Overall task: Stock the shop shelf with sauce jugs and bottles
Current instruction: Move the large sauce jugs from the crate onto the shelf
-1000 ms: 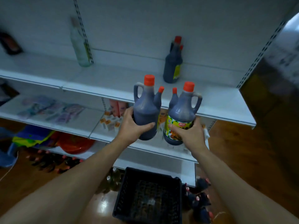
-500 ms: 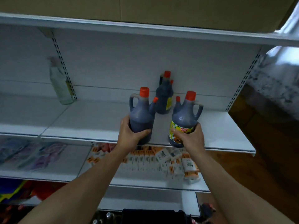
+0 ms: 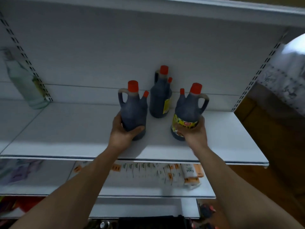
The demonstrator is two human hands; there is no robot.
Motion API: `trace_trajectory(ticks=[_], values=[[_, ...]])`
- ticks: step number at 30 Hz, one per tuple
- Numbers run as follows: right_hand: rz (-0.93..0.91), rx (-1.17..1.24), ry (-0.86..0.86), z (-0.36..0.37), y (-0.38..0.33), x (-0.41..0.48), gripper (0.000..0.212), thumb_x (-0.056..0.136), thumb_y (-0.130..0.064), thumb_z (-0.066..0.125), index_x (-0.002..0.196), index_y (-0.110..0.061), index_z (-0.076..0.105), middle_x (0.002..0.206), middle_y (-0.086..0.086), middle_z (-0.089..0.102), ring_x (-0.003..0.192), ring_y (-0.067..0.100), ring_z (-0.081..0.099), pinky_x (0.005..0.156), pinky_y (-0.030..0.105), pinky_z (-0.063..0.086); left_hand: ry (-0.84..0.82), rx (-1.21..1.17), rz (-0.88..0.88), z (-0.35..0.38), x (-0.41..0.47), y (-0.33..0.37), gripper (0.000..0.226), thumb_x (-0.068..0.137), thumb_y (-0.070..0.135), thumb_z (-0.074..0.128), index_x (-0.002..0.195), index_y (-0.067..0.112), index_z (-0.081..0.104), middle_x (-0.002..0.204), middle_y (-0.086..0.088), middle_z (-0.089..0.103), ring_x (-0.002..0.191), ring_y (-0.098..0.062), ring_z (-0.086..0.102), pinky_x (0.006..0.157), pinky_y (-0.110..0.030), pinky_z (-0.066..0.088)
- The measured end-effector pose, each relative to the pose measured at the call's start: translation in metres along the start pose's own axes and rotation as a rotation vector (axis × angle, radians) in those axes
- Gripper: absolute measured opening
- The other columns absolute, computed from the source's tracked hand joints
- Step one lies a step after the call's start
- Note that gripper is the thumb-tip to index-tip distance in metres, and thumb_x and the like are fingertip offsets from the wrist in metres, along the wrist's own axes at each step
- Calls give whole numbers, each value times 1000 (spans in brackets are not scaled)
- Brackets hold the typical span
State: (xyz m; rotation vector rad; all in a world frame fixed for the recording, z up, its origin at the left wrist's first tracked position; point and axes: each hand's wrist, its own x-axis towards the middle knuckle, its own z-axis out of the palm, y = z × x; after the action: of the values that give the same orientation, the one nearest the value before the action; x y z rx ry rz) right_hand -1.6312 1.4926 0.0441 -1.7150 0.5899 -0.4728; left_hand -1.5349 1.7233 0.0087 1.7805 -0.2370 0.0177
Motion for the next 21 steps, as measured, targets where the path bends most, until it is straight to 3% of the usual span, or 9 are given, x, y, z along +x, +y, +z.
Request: trace_trajectory(ticks=[4,7,10,12,14,16,18,21], values=[[-11,-124,31,1,5,25,80,67,-27,85,132,-20,39,116,-3,59,109,24,58,83,33,48,42,27,-35,7,12,3,80,66,22,87,131,19,40,122,5,57,110,-16,56,88,-34,52],[3,-144,30,0,7,37,89,63,-37,85,136,-20,37,130,3,58,115,26,57,83,34,48,54,66,-71,9,23,5,88,64,25,88,135,17,36,129,-1,56,116,-23,56,92,-43,52],[-60,-167,-5,-4,8,45,97,48,-53,79,134,-25,44,123,0,63,108,24,62,81,38,55,58,109,-101,13,28,11,84,66,27,87,135,17,40,131,0,57,116,-22,55,92,-40,51],[-103,-161,-45,-10,12,54,87,51,-50,81,128,-28,49,117,-3,66,103,20,64,81,40,56,81,128,-95,18,30,14,75,68,23,85,131,12,45,120,4,57,107,-16,54,83,-31,48],[-151,-157,-90,-14,11,59,63,62,-36,84,118,-29,56,107,-6,68,95,17,66,77,36,56,110,154,-84,21,31,18,69,66,23,87,123,6,52,112,1,59,101,-18,58,76,-28,48],[-180,-158,-139,-19,11,64,43,69,-24,82,103,-36,57,95,-10,67,87,14,65,74,33,54,134,191,-85,23,32,19,72,62,29,89,119,2,55,115,-9,62,101,-27,62,75,-31,51],[-201,-151,-165,-20,10,66,37,72,-18,80,90,-39,55,88,-15,65,80,8,64,70,30,54,142,220,-109,24,32,21,78,59,37,89,121,3,54,119,-14,60,104,-31,60,78,-36,53],[-223,-141,-155,-19,12,71,34,71,-15,80,90,-35,61,87,-14,70,77,1,67,64,29,55,146,239,-90,26,36,23,90,47,53,84,118,5,56,114,-13,64,103,-30,62,80,-43,55]])
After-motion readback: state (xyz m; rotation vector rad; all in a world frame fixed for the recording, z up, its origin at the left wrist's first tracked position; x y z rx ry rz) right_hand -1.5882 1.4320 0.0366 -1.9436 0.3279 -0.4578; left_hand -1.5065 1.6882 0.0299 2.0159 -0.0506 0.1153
